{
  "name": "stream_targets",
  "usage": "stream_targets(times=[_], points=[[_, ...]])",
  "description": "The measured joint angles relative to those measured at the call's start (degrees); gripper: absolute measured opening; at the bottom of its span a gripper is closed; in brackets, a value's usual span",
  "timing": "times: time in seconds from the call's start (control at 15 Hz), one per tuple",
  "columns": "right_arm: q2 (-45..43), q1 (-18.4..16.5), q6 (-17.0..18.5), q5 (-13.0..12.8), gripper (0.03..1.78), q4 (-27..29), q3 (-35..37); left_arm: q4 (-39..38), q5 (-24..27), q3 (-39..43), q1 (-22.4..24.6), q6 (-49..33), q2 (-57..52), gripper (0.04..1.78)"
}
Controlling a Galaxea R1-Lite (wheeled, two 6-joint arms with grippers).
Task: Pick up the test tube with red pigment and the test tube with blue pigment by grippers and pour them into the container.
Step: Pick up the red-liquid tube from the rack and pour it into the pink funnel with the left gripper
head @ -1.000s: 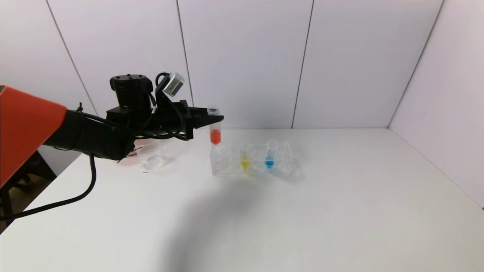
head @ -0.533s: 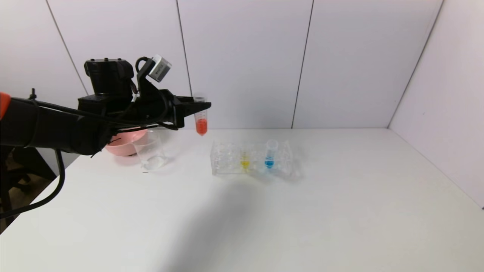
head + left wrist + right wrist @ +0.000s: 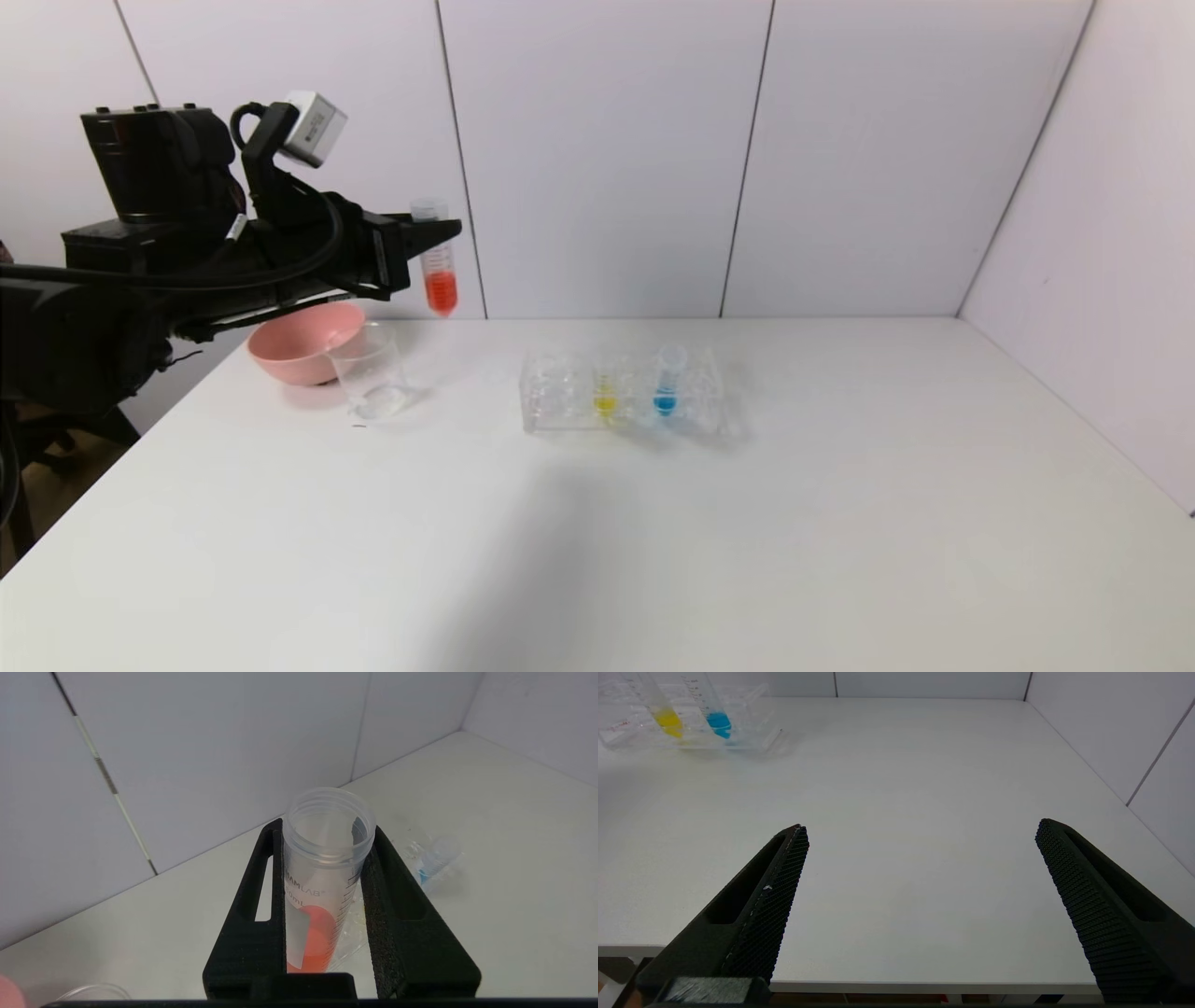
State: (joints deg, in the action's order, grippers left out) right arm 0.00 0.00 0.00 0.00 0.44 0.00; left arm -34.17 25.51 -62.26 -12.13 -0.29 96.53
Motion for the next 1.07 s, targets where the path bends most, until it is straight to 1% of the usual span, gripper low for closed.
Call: stream_targets(times=[0.13, 0.4, 0.8, 1.07], points=[[0.0, 0.0, 0.0, 0.0, 1.77, 0.0, 0.0, 0.0, -5.3, 1.5, 0.0, -0.3, -2.1, 0.5], [0.0, 0.0, 0.0, 0.0, 1.77, 0.0, 0.0, 0.0, -12.2, 4.0, 0.0, -0.4, -5.4, 0.5], [0.0, 0.0, 0.0, 0.0, 1.77, 0.0, 0.0, 0.7, -12.7, 5.5, 0.0, -0.4, -9.7, 0.5], [0.0, 0.0, 0.0, 0.0, 1.77, 0.0, 0.0, 0.7, -12.9, 6.4, 0.5, -0.4, -10.5, 0.5]])
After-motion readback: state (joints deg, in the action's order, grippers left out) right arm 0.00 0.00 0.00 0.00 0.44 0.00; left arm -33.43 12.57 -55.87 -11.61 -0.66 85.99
